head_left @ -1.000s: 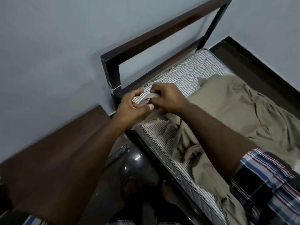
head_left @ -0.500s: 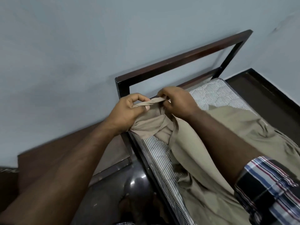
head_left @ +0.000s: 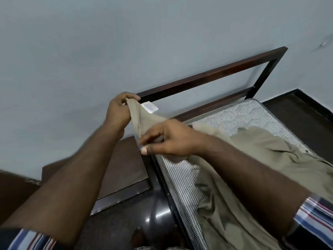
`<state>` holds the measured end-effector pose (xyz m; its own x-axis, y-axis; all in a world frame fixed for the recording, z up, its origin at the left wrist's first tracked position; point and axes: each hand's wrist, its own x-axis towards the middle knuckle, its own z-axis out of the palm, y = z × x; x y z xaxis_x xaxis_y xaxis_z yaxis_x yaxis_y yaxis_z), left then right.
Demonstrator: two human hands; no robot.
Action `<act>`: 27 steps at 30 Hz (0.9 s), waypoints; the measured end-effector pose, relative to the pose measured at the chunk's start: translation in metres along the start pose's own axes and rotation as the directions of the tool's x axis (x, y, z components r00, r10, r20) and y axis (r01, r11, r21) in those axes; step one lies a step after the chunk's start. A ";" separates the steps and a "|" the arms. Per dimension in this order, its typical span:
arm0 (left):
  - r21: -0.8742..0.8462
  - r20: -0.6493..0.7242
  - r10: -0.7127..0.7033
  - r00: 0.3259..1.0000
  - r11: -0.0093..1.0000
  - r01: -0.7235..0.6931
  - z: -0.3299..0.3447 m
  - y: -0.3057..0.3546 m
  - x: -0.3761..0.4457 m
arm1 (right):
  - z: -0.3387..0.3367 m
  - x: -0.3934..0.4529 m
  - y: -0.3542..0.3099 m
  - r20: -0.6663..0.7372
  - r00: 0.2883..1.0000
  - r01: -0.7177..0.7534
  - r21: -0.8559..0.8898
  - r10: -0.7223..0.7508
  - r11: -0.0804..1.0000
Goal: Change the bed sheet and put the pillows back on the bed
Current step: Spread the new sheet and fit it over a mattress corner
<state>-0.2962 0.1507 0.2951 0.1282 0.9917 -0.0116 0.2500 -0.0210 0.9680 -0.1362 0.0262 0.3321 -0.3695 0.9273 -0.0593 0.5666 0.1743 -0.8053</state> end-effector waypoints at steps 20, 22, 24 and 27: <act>-0.747 0.400 0.006 0.916 0.581 0.322 -0.023 0.025 -0.005 | -0.036 0.000 0.065 -0.460 0.833 -0.226 0.223 0.307 0.948; -0.674 0.314 -0.032 0.949 0.696 0.247 -0.020 0.030 -0.001 | -0.040 -0.003 0.057 -0.510 0.815 -0.230 0.152 0.275 0.961; -0.520 0.198 -0.053 0.979 0.841 0.150 -0.017 0.035 0.002 | -0.041 -0.005 0.050 -0.575 0.777 -0.228 0.124 0.257 0.966; -0.300 0.092 0.026 0.995 0.954 0.003 -0.019 0.037 0.009 | -0.045 -0.010 0.048 -0.683 0.689 -0.222 0.119 0.242 0.968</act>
<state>-0.3039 0.1610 0.3354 0.2224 0.9749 -0.0095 -0.0486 0.0208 0.9986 -0.0721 0.0404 0.3211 0.3854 0.9075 0.1668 0.5430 -0.0769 -0.8362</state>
